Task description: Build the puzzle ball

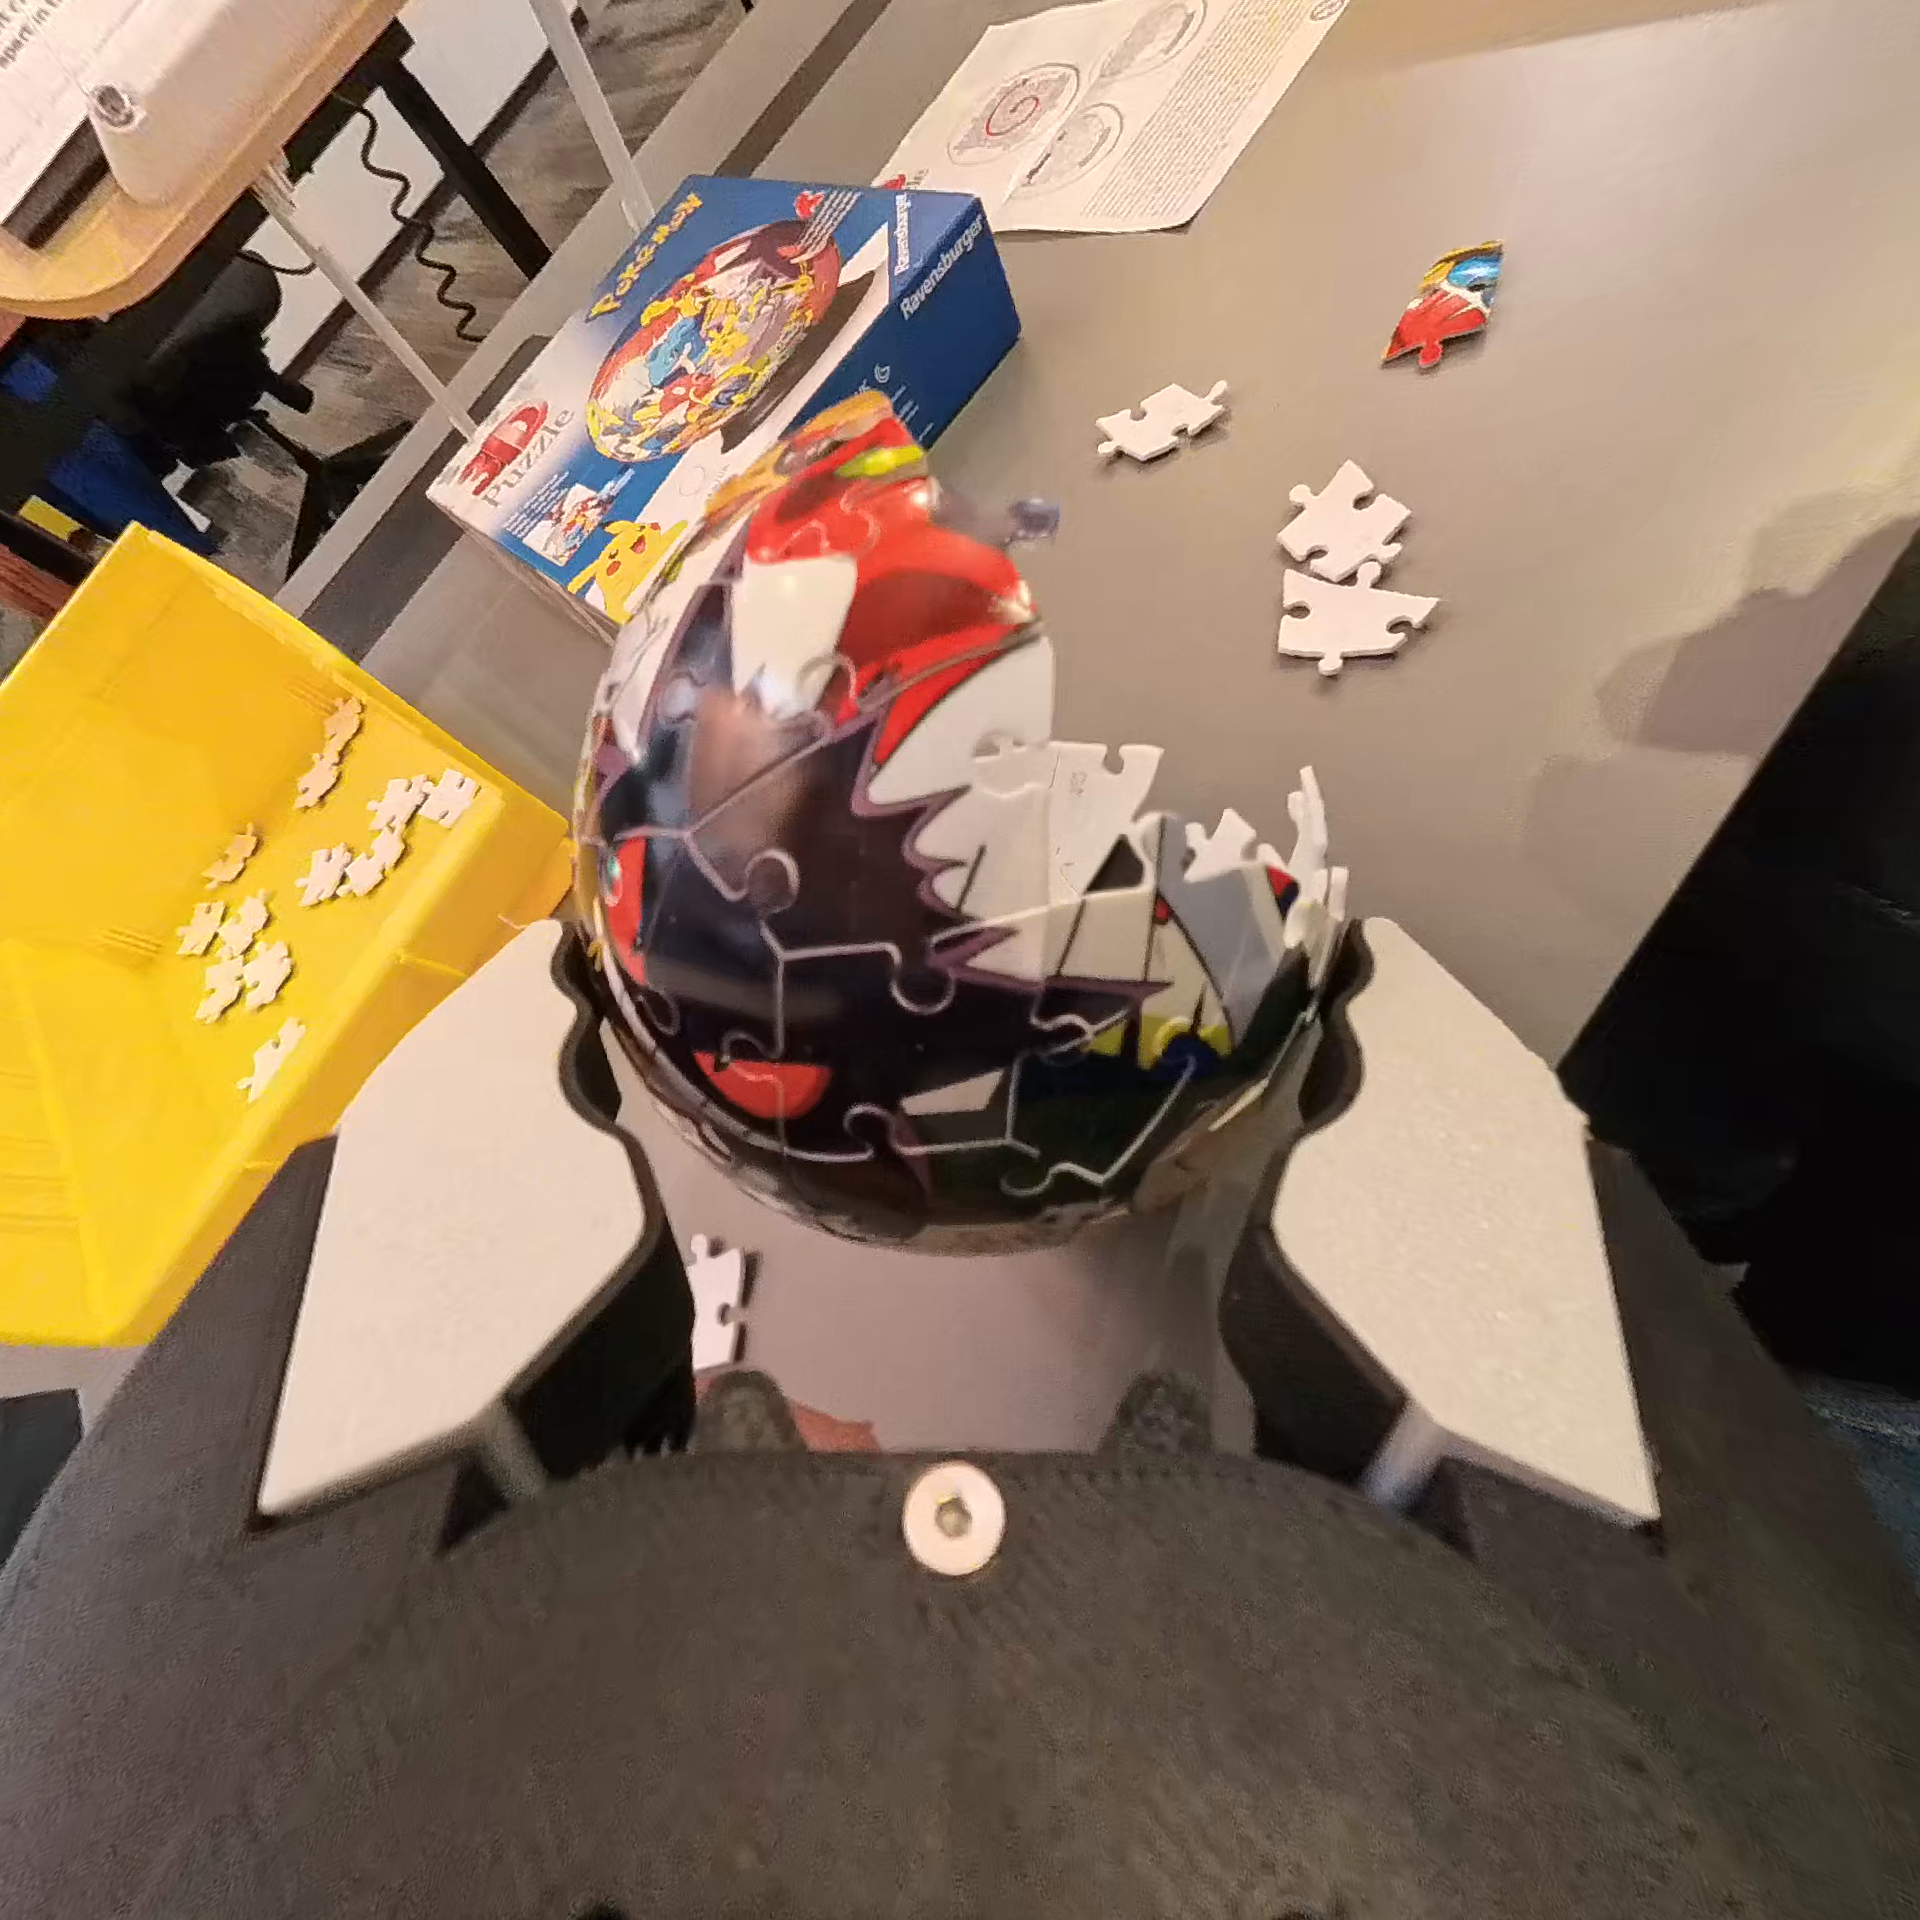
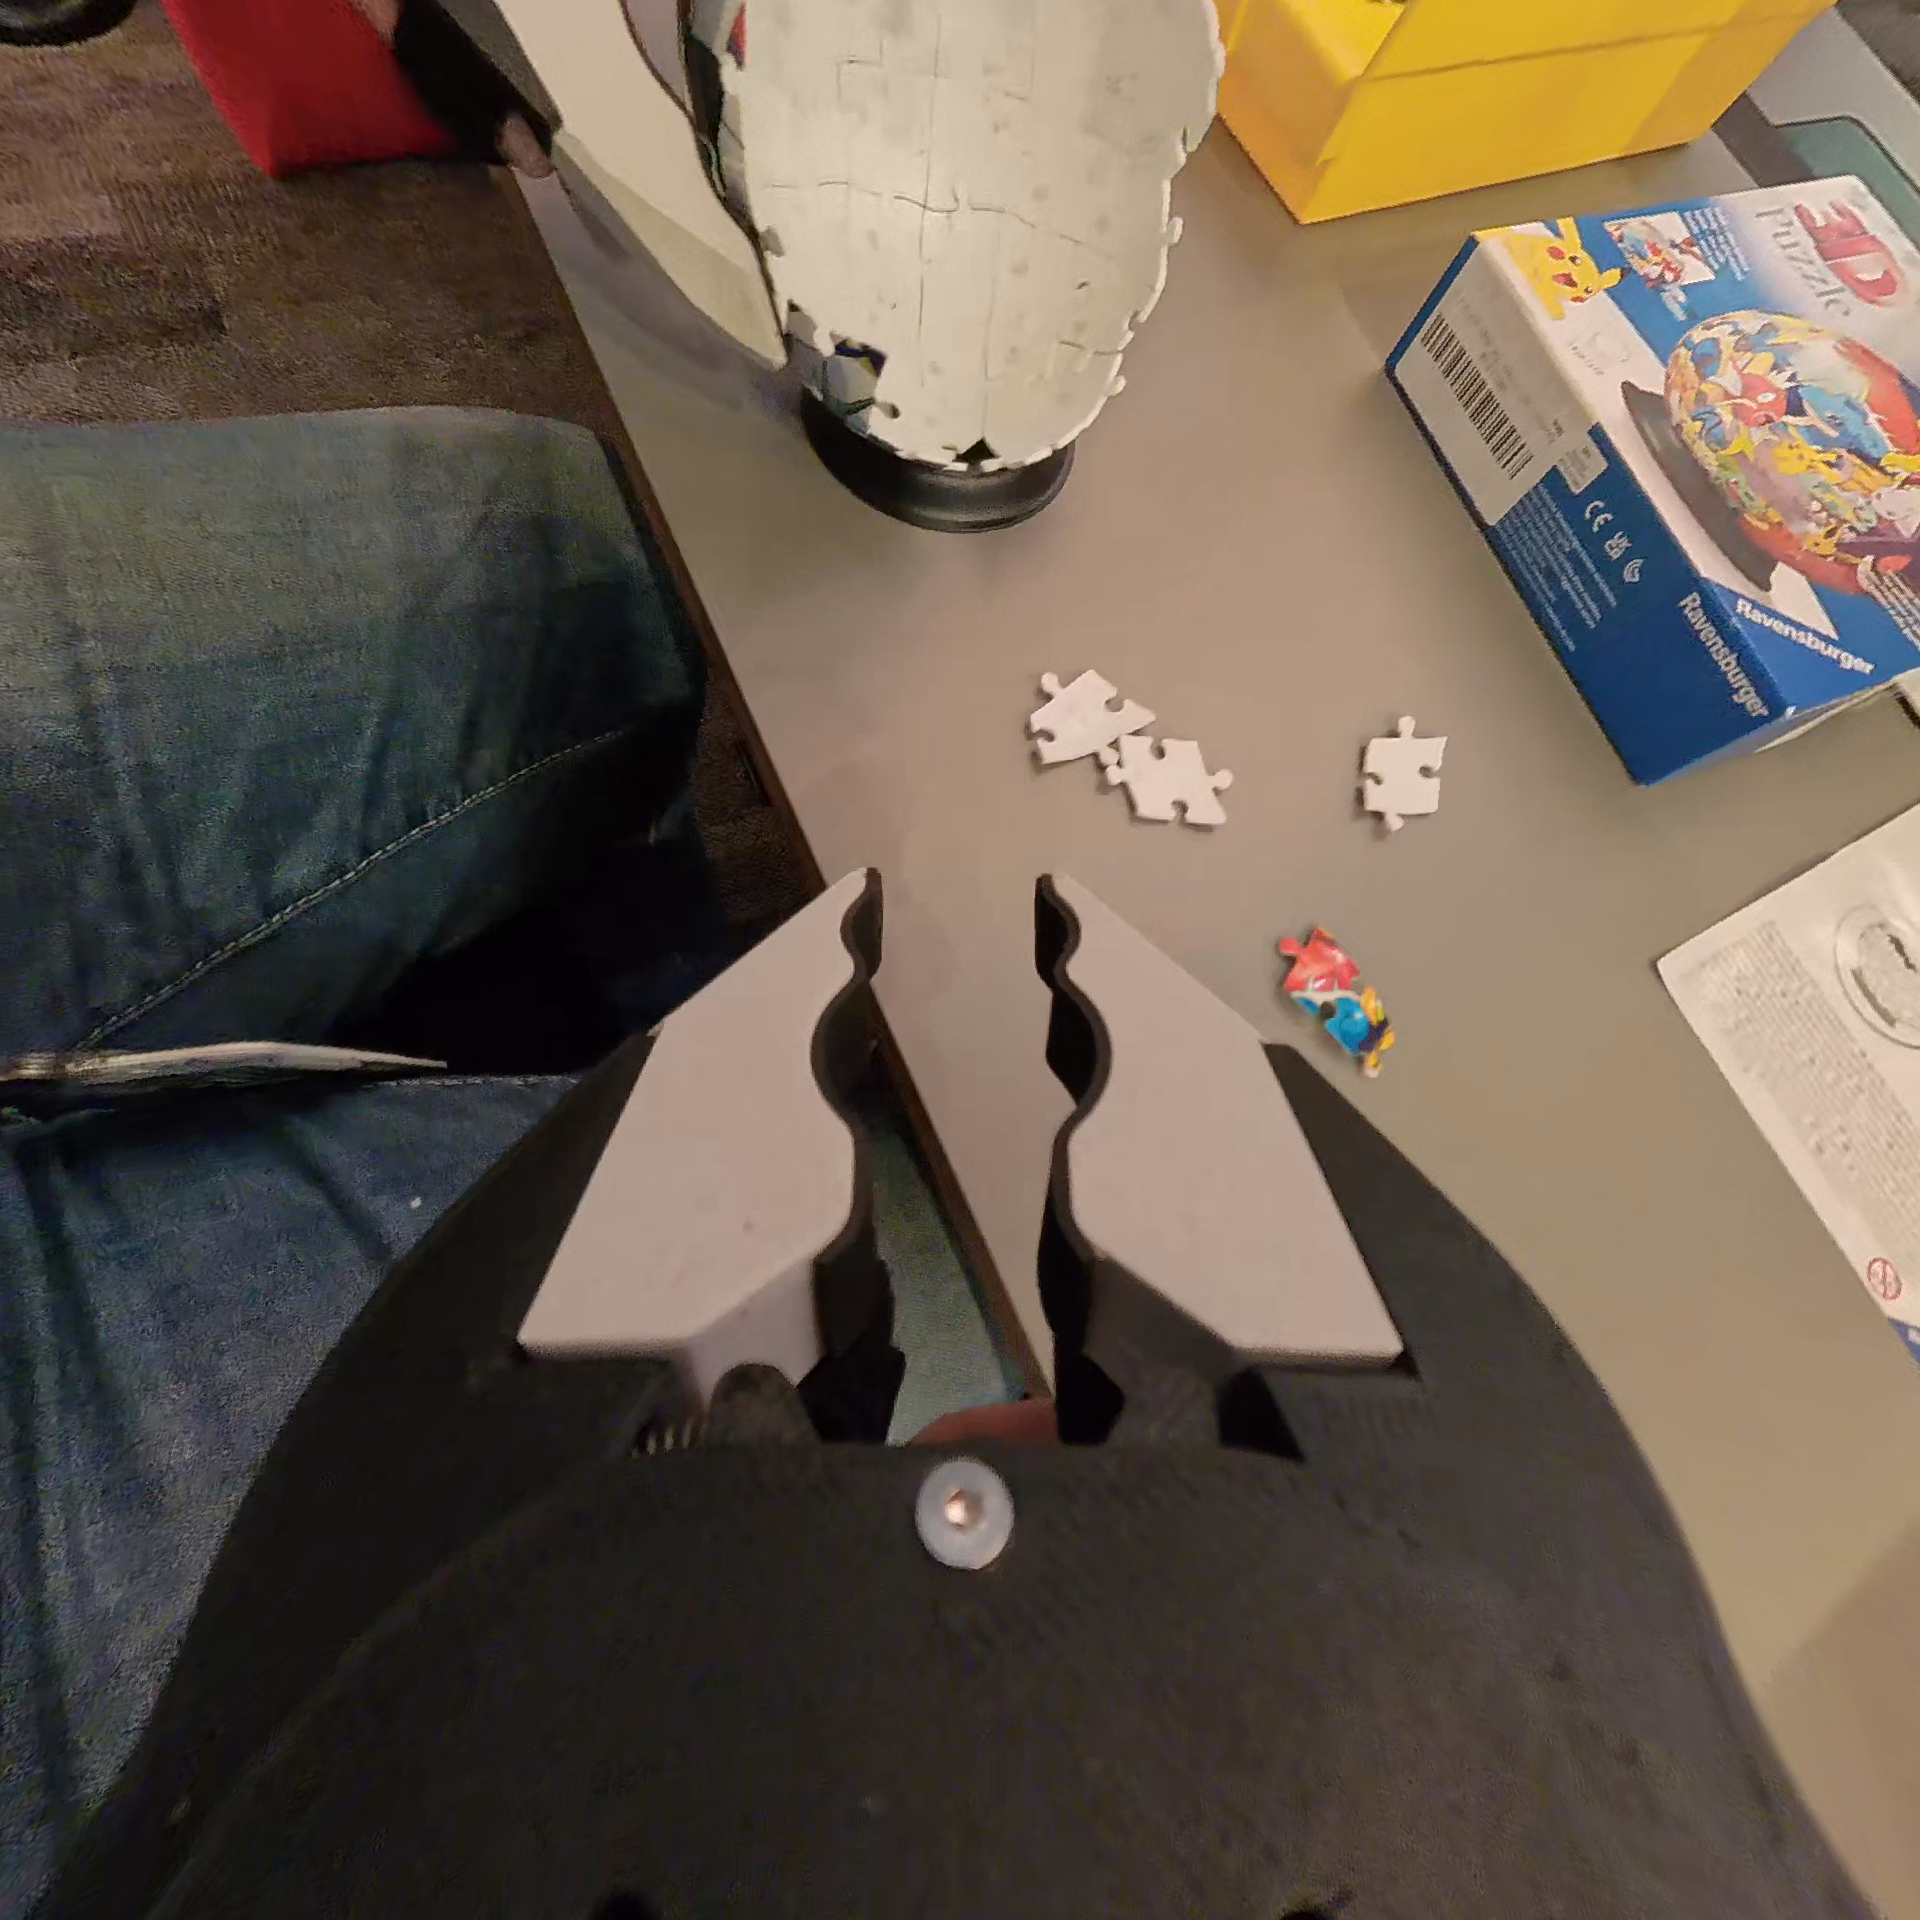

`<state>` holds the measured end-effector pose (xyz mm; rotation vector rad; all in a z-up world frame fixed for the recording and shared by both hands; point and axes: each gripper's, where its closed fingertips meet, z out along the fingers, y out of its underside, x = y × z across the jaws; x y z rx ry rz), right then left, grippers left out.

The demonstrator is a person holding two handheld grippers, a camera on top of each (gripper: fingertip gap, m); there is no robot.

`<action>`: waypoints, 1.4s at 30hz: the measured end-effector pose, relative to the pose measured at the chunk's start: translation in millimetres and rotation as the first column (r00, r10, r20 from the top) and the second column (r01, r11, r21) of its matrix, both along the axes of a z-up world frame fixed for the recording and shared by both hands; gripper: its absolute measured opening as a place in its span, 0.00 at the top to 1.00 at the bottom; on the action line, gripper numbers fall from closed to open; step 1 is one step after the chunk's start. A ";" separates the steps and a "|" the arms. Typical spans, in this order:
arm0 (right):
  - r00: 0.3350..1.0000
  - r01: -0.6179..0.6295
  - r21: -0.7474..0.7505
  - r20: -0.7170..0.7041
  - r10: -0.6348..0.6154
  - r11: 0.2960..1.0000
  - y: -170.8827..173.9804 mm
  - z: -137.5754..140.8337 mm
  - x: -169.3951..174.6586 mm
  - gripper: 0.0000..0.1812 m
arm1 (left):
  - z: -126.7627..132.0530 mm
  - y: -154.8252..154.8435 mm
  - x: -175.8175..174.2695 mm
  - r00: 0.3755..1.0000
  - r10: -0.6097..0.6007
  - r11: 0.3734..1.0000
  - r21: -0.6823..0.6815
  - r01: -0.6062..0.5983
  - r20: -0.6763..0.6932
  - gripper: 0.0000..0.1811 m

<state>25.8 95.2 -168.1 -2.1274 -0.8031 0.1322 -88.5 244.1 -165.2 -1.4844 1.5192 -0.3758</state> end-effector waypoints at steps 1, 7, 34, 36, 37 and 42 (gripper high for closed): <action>1.000 0.003 0.000 -0.004 -0.003 1.000 -4.6 0.5 -0.8 0.85 | -0.1 -0.2 -0.7 1.000 0.004 1.000 -0.004 -0.004 0.007 0.29; 0.999 0.024 -0.018 -0.024 -0.025 1.000 -32.4 -5.8 -1.3 0.85 | -5.6 1.2 -1.8 0.999 0.033 0.999 -0.015 -0.033 0.011 0.29; 0.999 0.016 0.011 -0.044 -0.016 1.000 -37.5 1.8 -3.1 0.85 | 16.3 2.9 -8.6 0.990 0.100 0.995 -0.041 -0.096 0.102 0.21; 0.999 0.020 0.023 -0.048 -0.019 1.000 -37.2 5.2 -3.8 0.85 | 29.5 -4.4 -18.6 0.986 0.112 0.994 -0.021 -0.110 0.125 0.21; 0.999 0.020 0.028 -0.050 -0.019 0.999 -37.5 6.5 -4.8 0.85 | 35.6 -8.5 -23.7 0.985 0.116 0.993 -0.004 -0.116 0.131 0.21; 0.999 0.020 0.029 -0.036 -0.019 0.999 -44.4 5.5 -10.1 0.85 | 52.8 -39.1 -45.0 0.977 0.130 0.991 0.001 -0.132 0.170 0.22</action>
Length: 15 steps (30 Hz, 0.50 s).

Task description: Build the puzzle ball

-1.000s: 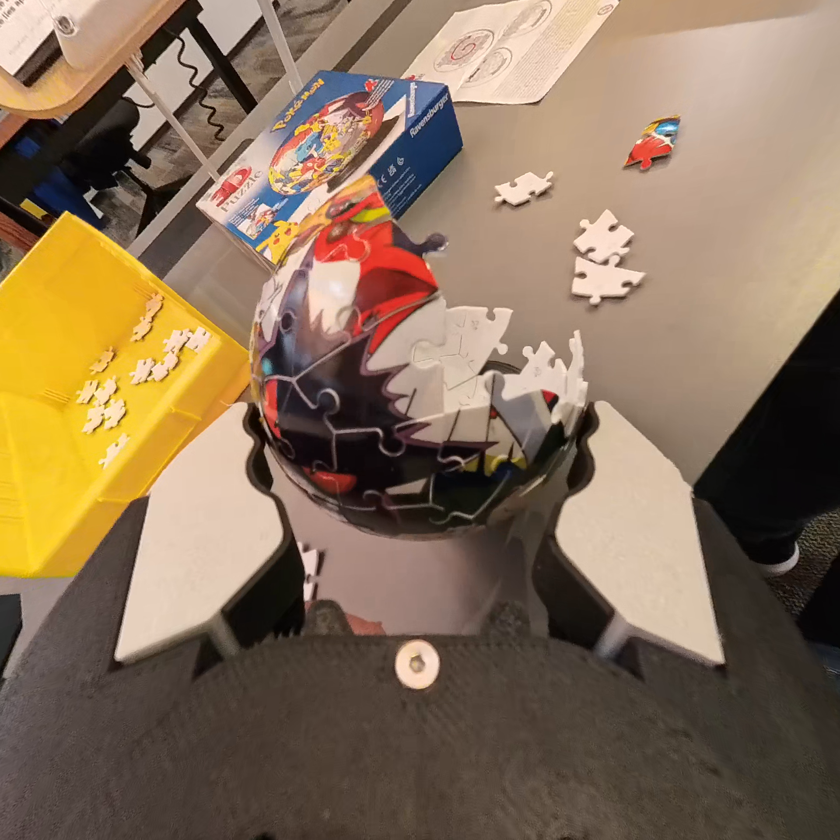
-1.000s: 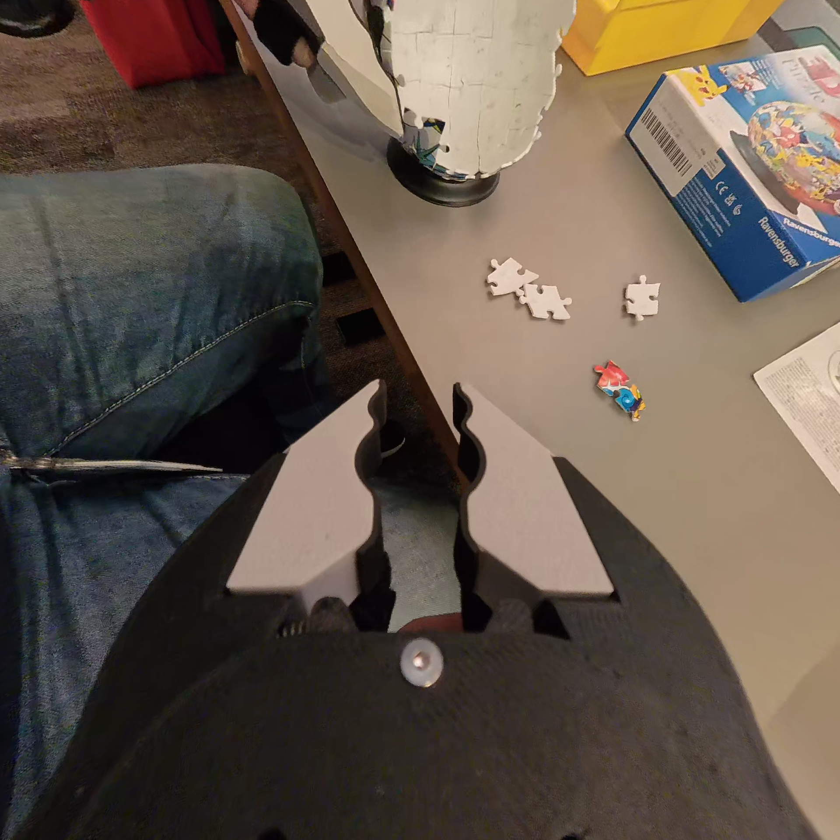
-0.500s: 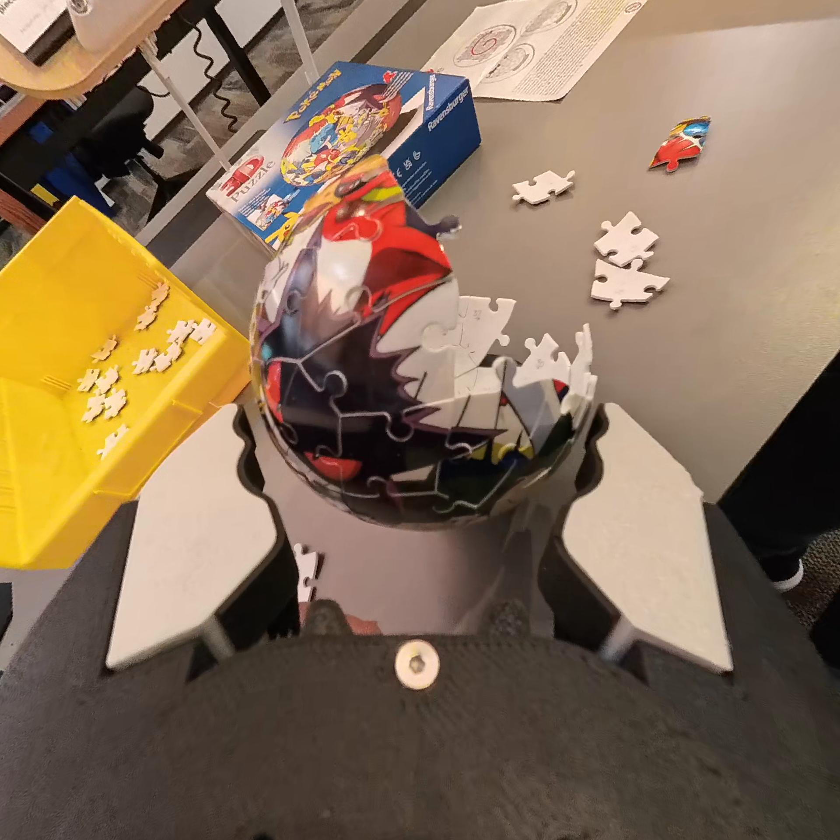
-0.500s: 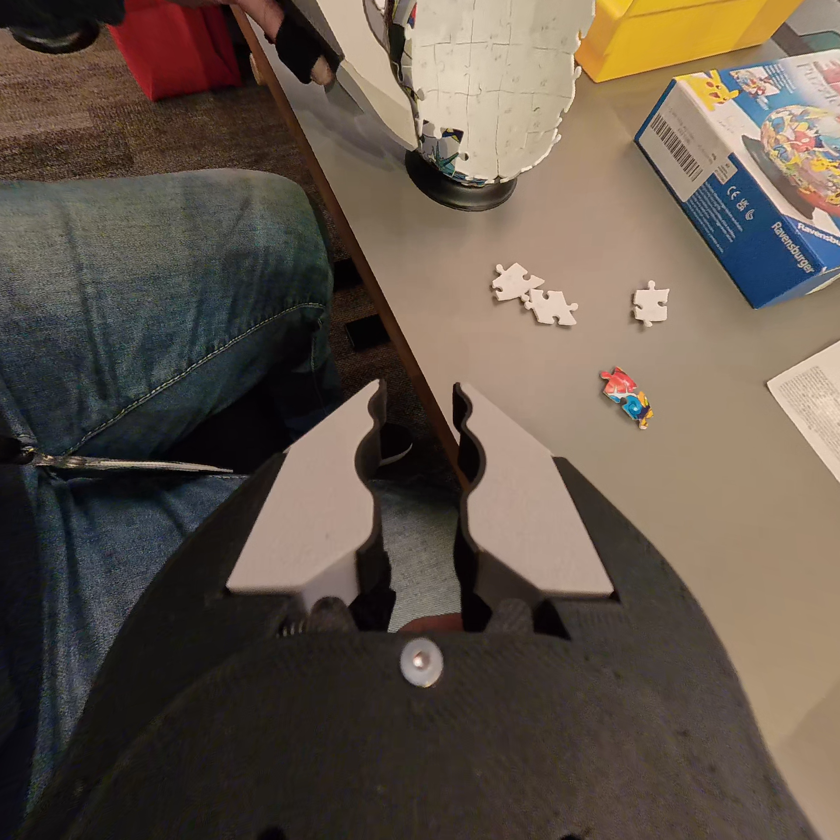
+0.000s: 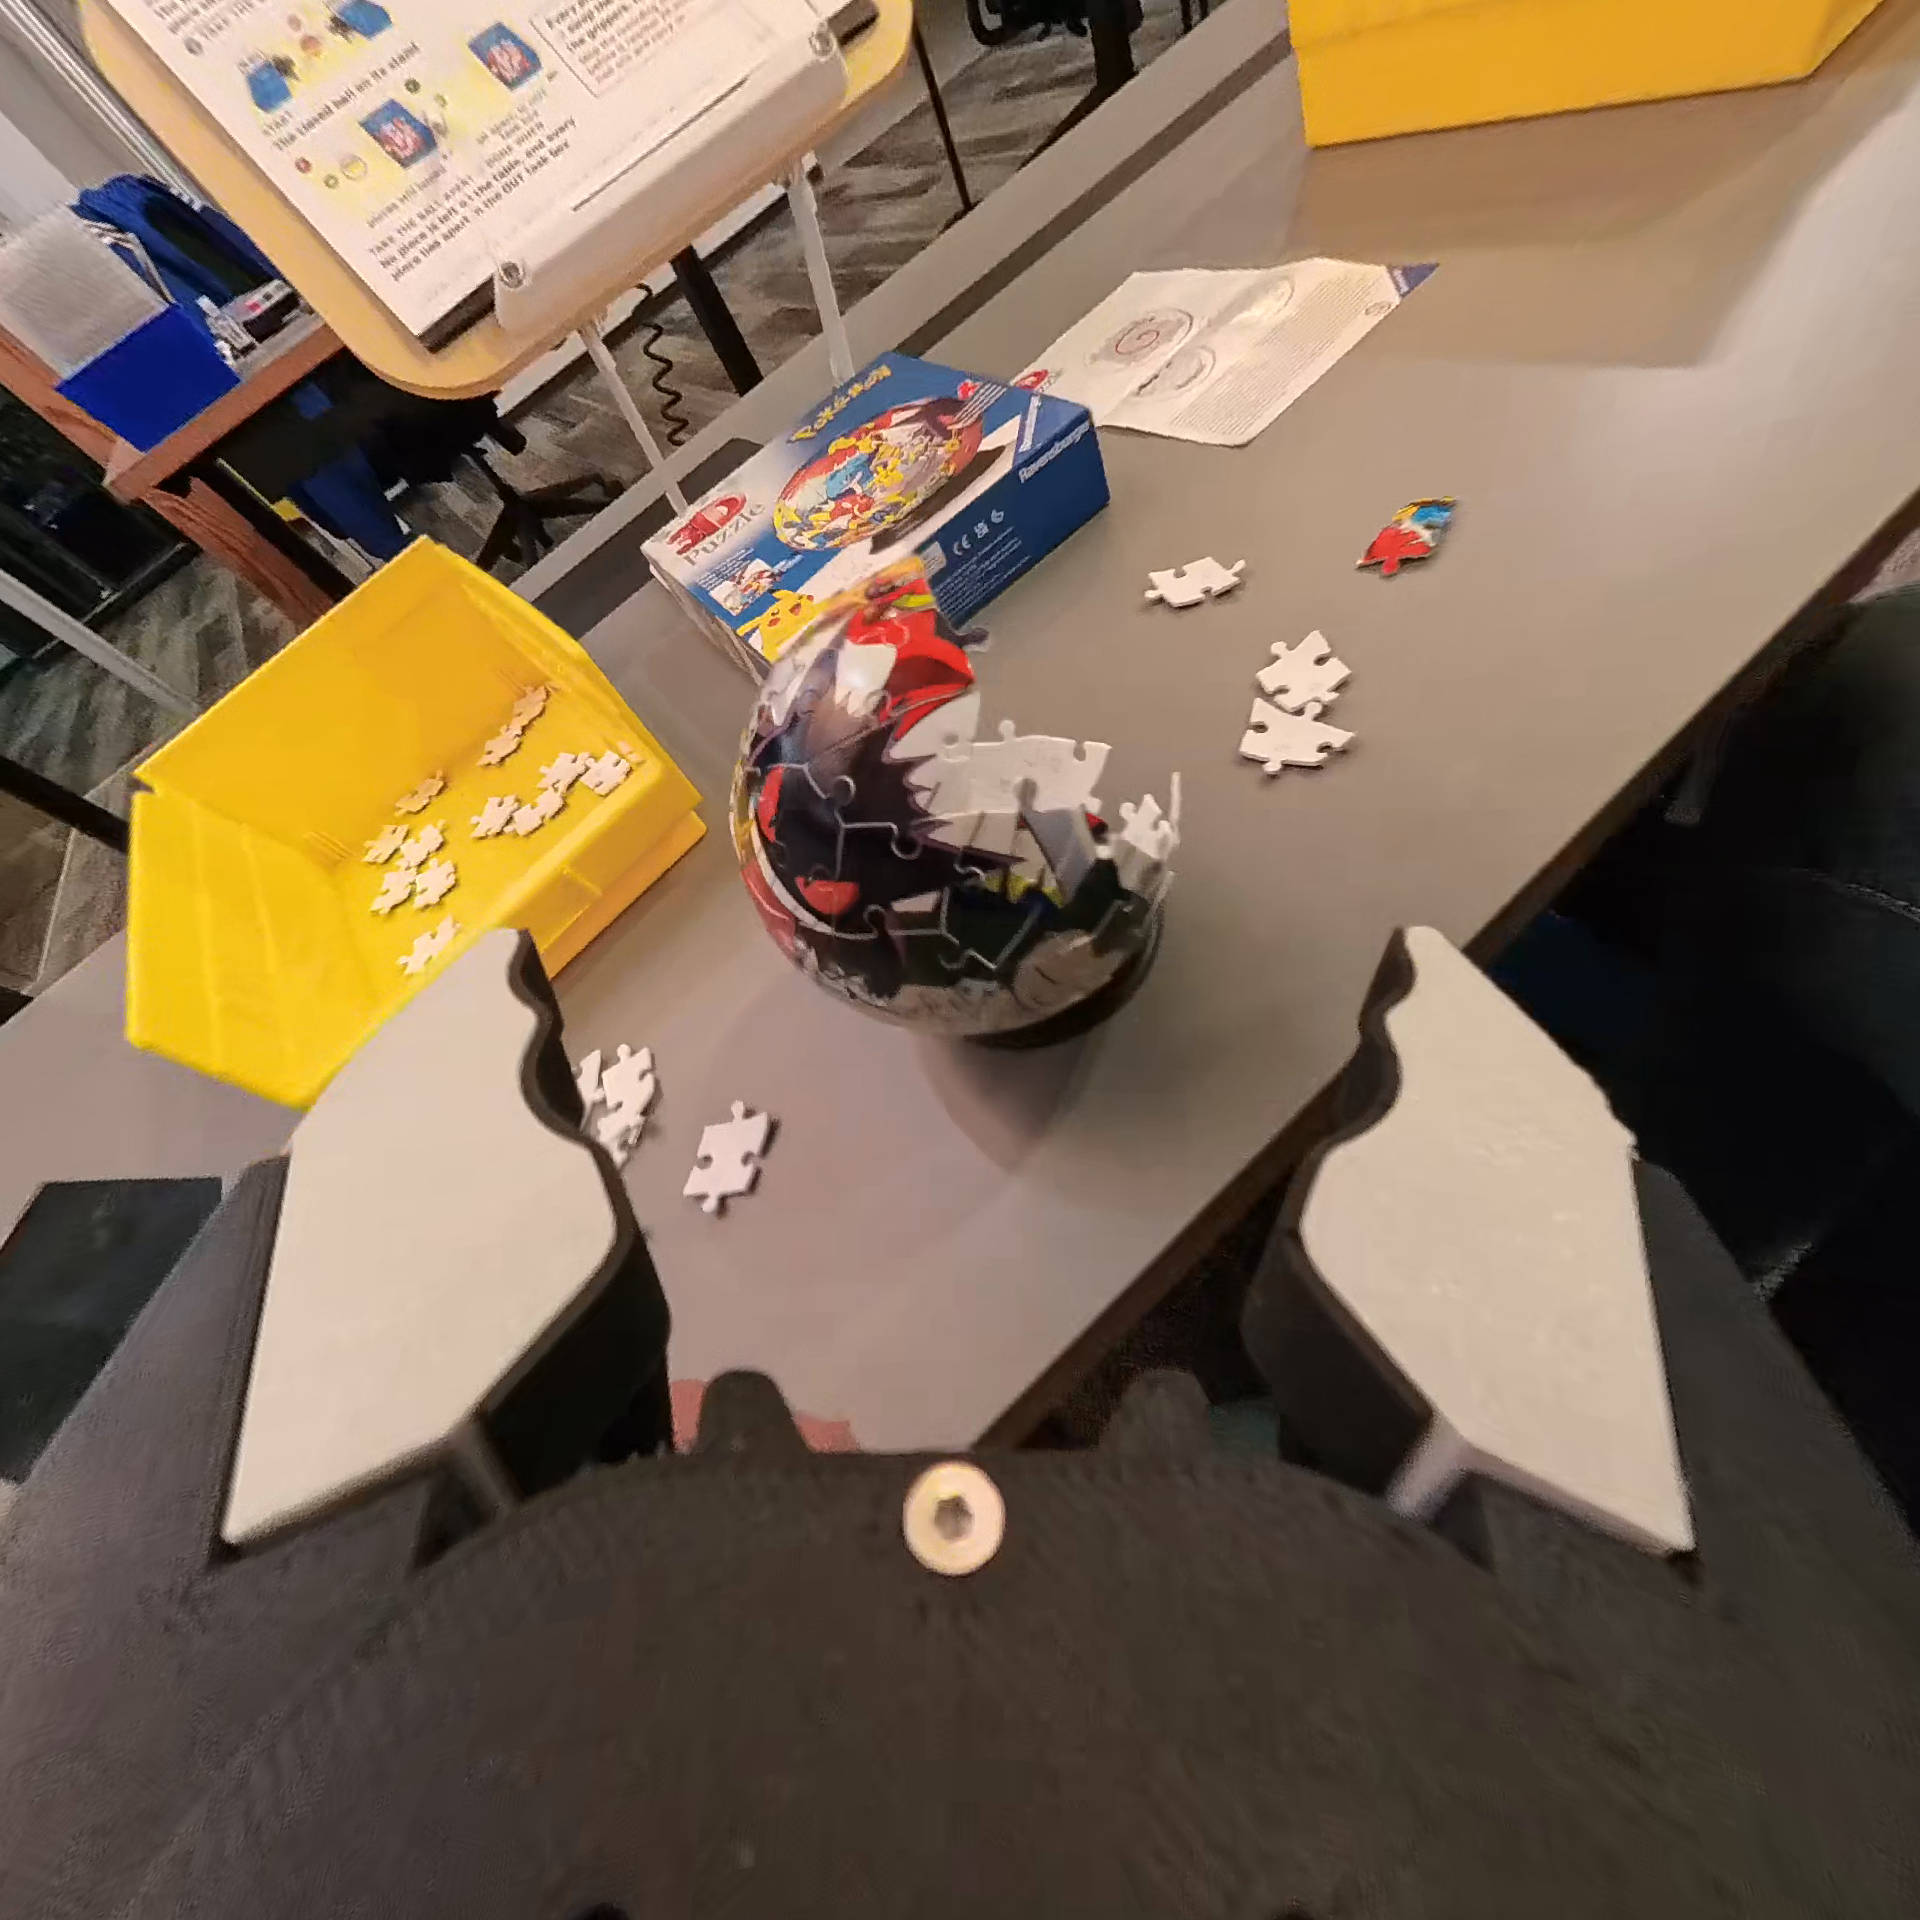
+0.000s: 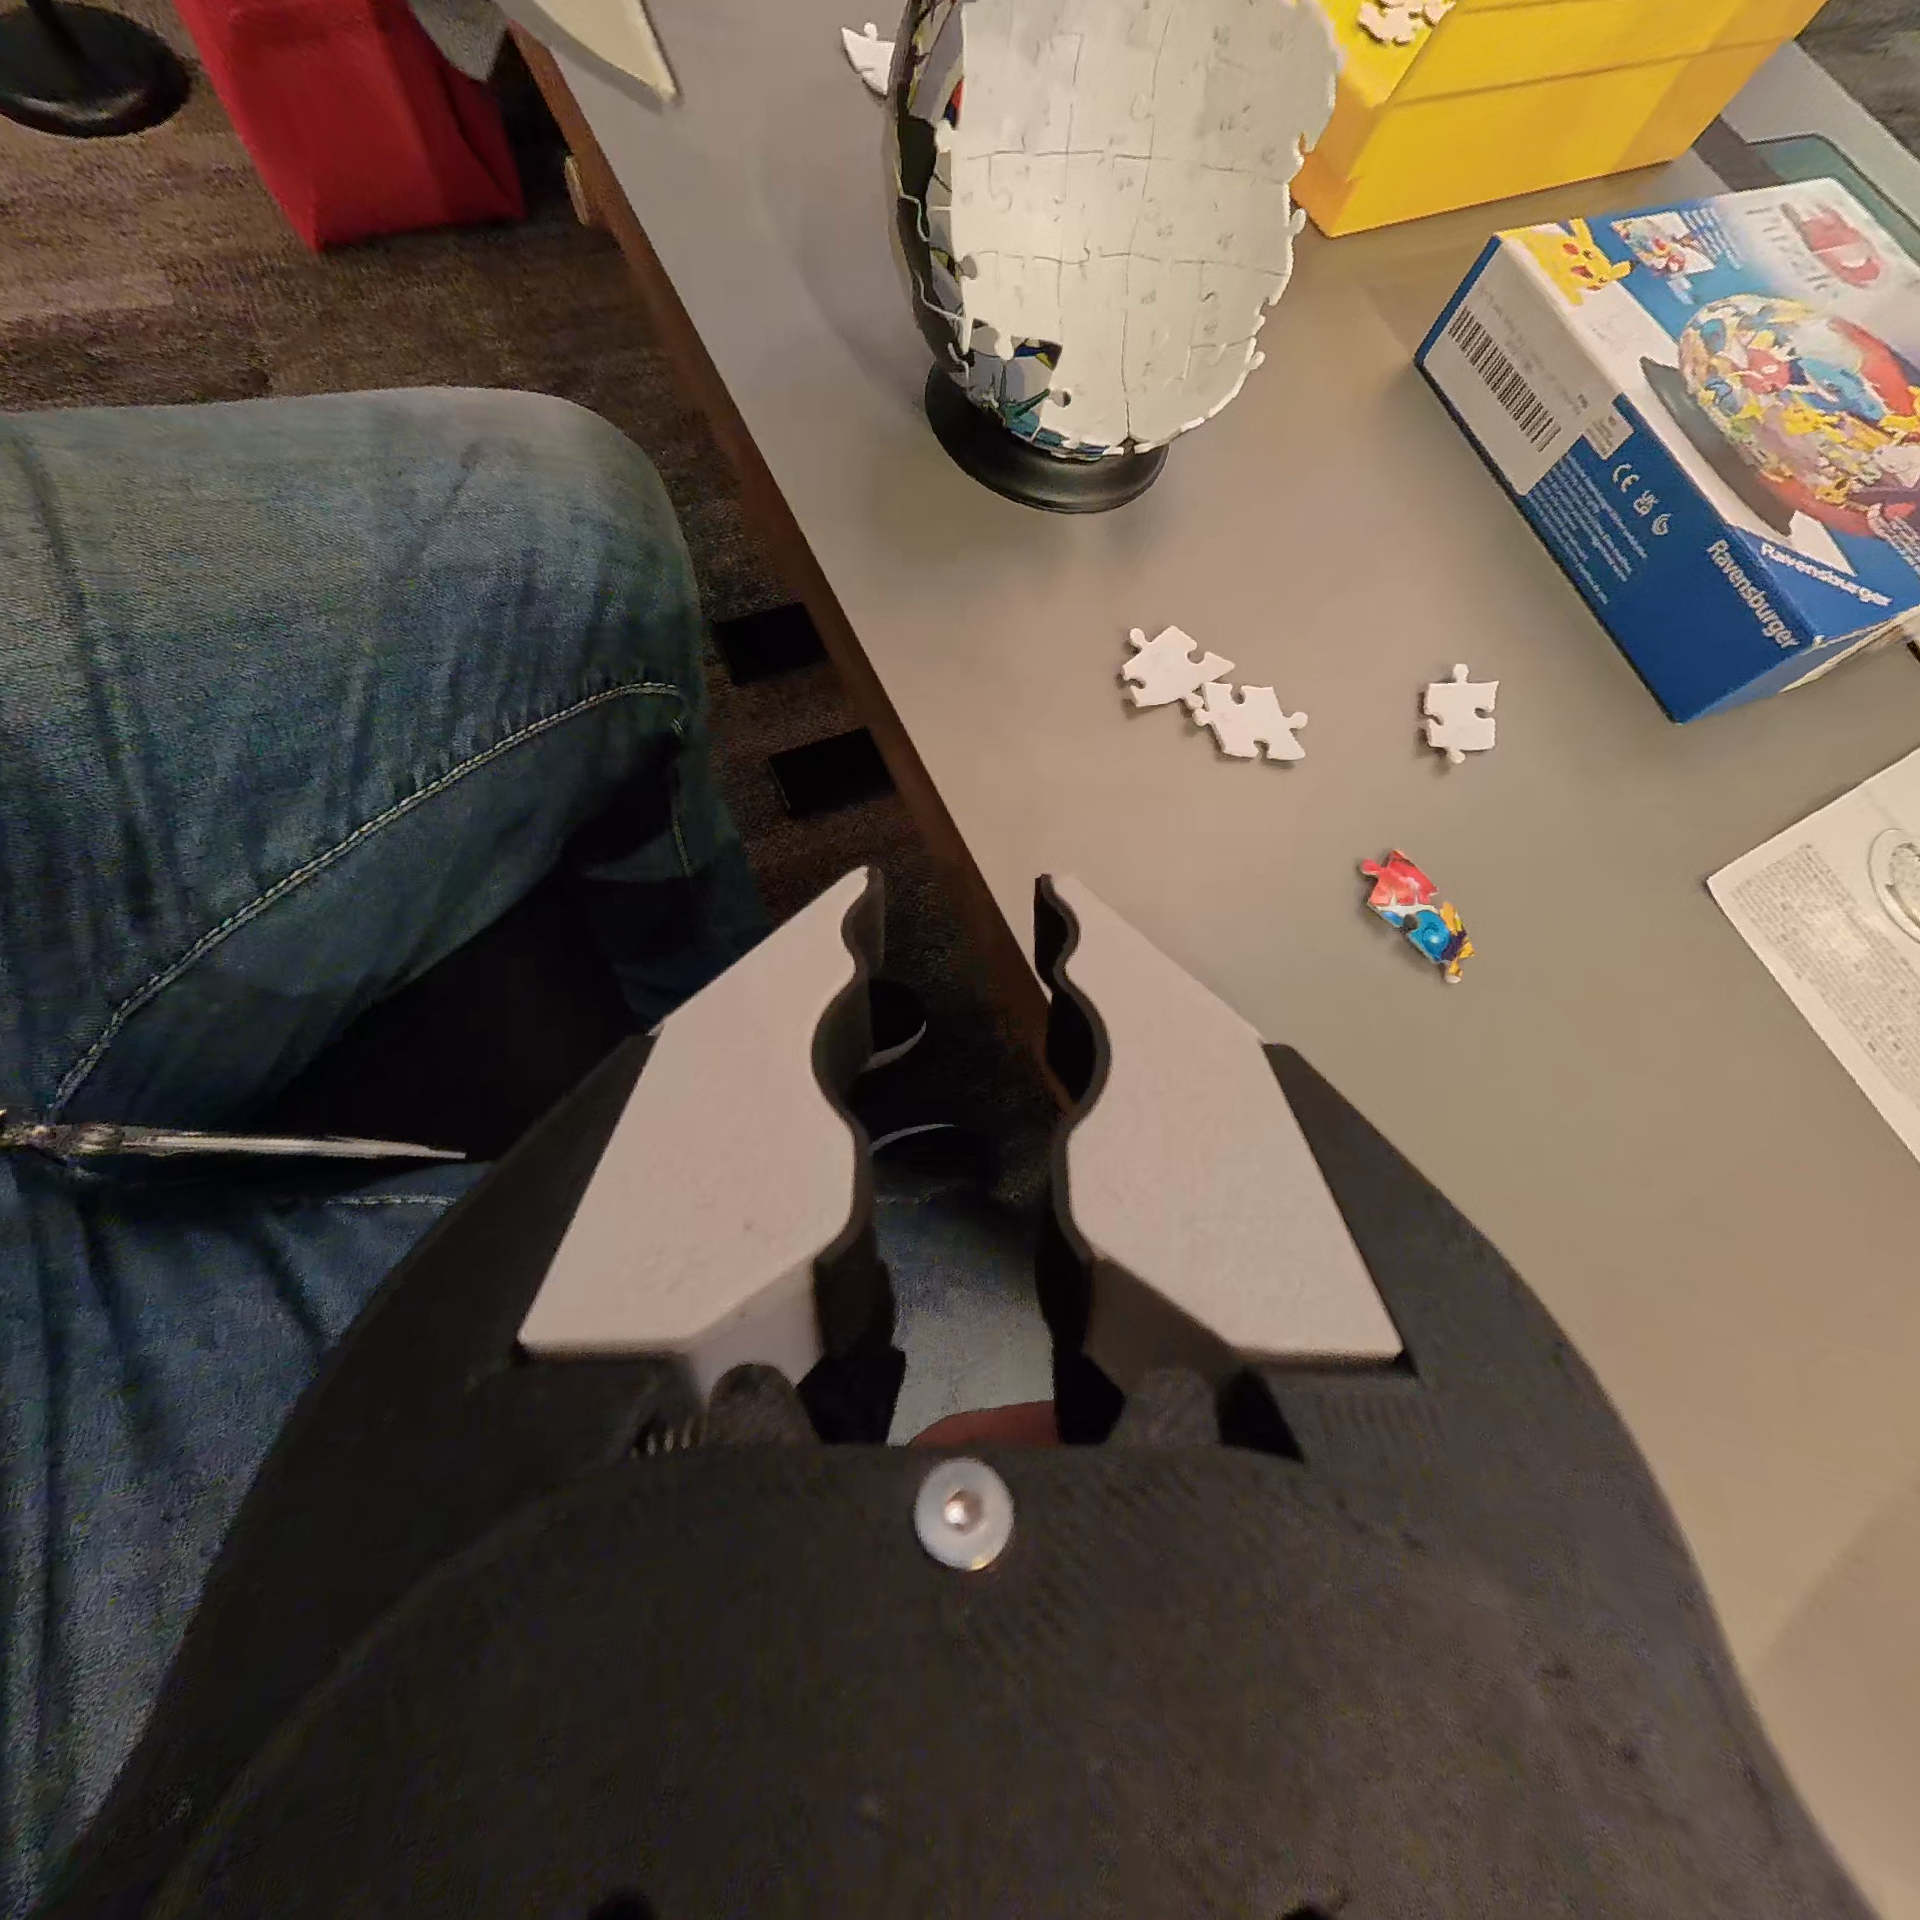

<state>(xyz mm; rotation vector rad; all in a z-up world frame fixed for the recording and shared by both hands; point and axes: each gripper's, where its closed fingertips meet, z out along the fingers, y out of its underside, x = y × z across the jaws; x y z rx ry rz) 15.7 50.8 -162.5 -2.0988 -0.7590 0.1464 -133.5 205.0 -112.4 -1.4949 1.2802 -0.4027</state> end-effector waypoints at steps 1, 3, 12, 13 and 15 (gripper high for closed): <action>1.000 0.003 0.002 0.003 -0.003 1.000 -2.3 0.0 -0.7 0.85 | 0.2 -7.0 -3.9 1.000 0.002 1.000 -0.007 -0.002 0.008 0.23; 1.000 0.013 0.000 -0.009 -0.013 1.000 -8.3 -1.2 -2.4 0.85 | -4.3 -19.3 -9.5 1.000 0.001 1.000 -0.030 -0.001 0.010 0.24; 0.996 0.083 -0.085 -0.034 -0.086 0.993 -65.7 -29.3 -13.0 0.84 | -36.3 -64.7 -27.6 0.998 -0.043 0.996 -0.084 0.039 -0.049 0.26; 0.995 0.094 -0.092 -0.031 -0.097 0.991 -73.8 -31.1 -14.5 0.84 | -38.3 -70.2 -30.7 0.997 -0.046 0.995 -0.086 0.041 -0.054 0.26; 0.993 0.114 -0.106 -0.016 -0.117 0.988 -89.8 -34.0 -17.9 0.84 | -37.8 -79.8 -34.2 0.997 -0.054 0.996 -0.077 0.049 -0.053 0.27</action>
